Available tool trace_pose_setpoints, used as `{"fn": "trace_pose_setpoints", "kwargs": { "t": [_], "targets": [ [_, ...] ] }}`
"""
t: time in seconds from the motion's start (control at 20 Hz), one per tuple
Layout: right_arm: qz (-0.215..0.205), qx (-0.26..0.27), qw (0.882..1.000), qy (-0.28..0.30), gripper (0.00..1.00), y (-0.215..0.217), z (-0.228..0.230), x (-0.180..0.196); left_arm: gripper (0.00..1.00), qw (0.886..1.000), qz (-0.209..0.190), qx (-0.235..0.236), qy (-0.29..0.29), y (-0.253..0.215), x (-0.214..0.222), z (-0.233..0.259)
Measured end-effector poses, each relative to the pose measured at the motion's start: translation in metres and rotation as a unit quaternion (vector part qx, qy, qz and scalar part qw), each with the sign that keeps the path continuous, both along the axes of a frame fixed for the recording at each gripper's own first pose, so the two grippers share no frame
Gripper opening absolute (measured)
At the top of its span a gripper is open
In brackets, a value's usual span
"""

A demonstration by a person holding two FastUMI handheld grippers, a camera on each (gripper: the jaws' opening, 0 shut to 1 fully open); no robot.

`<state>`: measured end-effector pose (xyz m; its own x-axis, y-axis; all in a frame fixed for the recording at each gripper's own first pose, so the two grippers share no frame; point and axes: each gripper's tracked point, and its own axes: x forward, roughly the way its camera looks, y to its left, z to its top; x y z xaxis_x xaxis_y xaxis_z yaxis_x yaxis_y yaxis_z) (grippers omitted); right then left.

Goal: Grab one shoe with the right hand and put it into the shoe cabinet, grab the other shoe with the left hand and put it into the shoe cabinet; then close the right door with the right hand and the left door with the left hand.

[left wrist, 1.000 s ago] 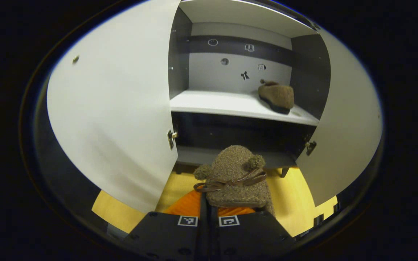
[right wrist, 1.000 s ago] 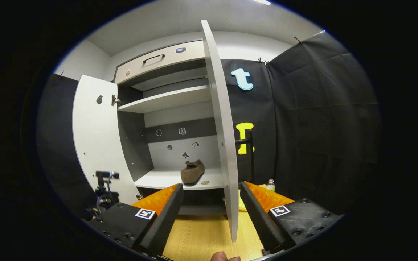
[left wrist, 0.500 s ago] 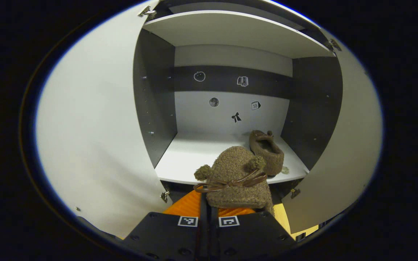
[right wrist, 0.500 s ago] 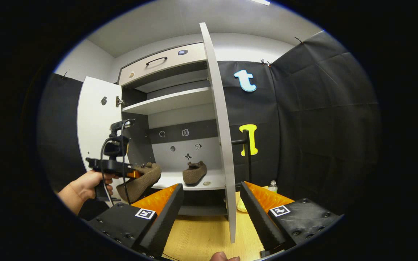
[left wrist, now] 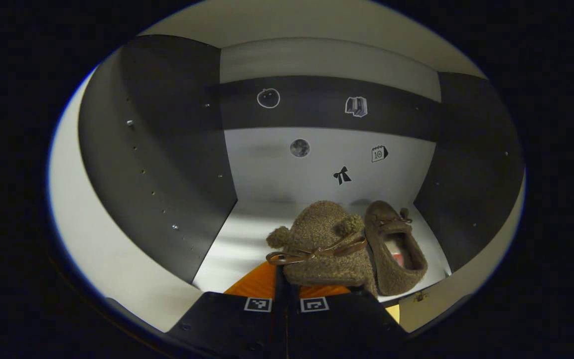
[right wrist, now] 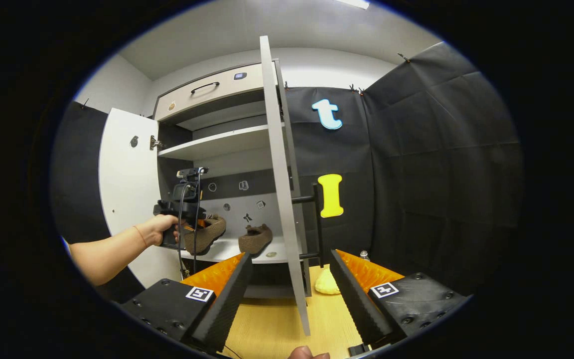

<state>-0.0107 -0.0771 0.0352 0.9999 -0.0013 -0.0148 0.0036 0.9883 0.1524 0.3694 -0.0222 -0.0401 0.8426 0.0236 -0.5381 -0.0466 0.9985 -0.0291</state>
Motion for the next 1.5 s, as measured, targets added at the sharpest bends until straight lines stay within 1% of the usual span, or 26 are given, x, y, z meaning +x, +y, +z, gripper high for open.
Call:
{"fn": "trace_pose_setpoints", "kwargs": {
  "t": [0.15,0.2,0.25,0.45,0.7,0.8,0.85,0.95,1.0,1.05,1.1,1.25,1.3,1.35,1.4,1.45,1.5],
  "targets": [
    [-0.018,-0.004,1.0,0.001,0.98,-0.014,0.0,-0.001,0.06,1.0,0.005,0.025,0.007,0.003,0.036,-0.012],
    [-0.025,-0.006,1.0,0.001,1.0,-0.019,0.0,-0.001,0.06,1.0,0.005,0.029,0.01,0.002,0.047,-0.017],
    [-0.033,-0.009,0.999,0.002,0.98,-0.024,-0.001,-0.001,0.06,0.999,0.004,0.031,0.013,0.0,0.058,-0.024],
    [-0.06,-0.008,0.998,0.006,0.98,-0.041,-0.002,-0.005,0.06,0.998,0.001,0.053,0.028,0.001,0.088,-0.049],
    [-0.078,-0.008,0.997,0.011,0.98,-0.054,-0.006,-0.007,0.06,0.998,0.002,0.05,0.05,-0.001,0.097,-0.07],
    [-0.081,-0.006,0.997,0.012,0.98,-0.056,-0.007,-0.006,0.06,0.997,-0.001,0.056,0.056,-0.002,0.096,-0.073],
    [-0.08,-0.003,0.997,0.013,0.98,-0.057,-0.007,-0.006,0.12,0.996,-0.004,0.063,0.057,-0.002,0.094,-0.072],
    [-0.079,0.004,0.997,0.016,0.98,-0.058,-0.009,-0.005,0.21,0.996,-0.009,0.071,0.052,-0.004,0.092,-0.066],
    [-0.079,0.005,0.997,0.017,0.98,-0.059,-0.01,-0.004,0.18,0.996,-0.012,0.07,0.048,-0.007,0.088,-0.064],
    [-0.078,0.006,0.997,0.017,0.98,-0.061,-0.011,-0.004,0.27,0.996,-0.013,0.072,0.041,-0.007,0.087,-0.059],
    [-0.077,0.006,0.997,0.018,0.98,-0.062,-0.011,-0.004,0.29,0.997,-0.016,0.073,0.028,-0.009,0.084,-0.053],
    [-0.073,0.008,0.997,0.019,0.98,-0.066,-0.011,-0.004,0.74,0.997,-0.017,0.078,-0.008,-0.01,0.07,-0.038],
    [-0.071,0.009,0.997,0.018,0.98,-0.067,-0.01,-0.003,0.76,0.997,-0.017,0.074,-0.02,-0.012,0.064,-0.034],
    [-0.069,0.01,0.997,0.018,0.98,-0.069,-0.01,-0.002,0.83,0.996,-0.014,0.072,-0.041,-0.012,0.056,-0.026],
    [-0.067,0.01,0.998,0.018,0.98,-0.069,-0.01,0.0,0.87,0.995,-0.009,0.073,-0.062,-0.01,0.049,-0.018],
    [-0.066,0.009,0.998,0.017,0.98,-0.071,-0.008,0.001,0.94,0.994,-0.006,0.071,-0.081,-0.011,0.04,-0.01],
    [-0.065,0.008,0.998,0.016,0.98,-0.073,-0.007,0.002,0.97,0.993,-0.009,0.065,-0.096,-0.016,0.03,-0.005]
  ]
}}
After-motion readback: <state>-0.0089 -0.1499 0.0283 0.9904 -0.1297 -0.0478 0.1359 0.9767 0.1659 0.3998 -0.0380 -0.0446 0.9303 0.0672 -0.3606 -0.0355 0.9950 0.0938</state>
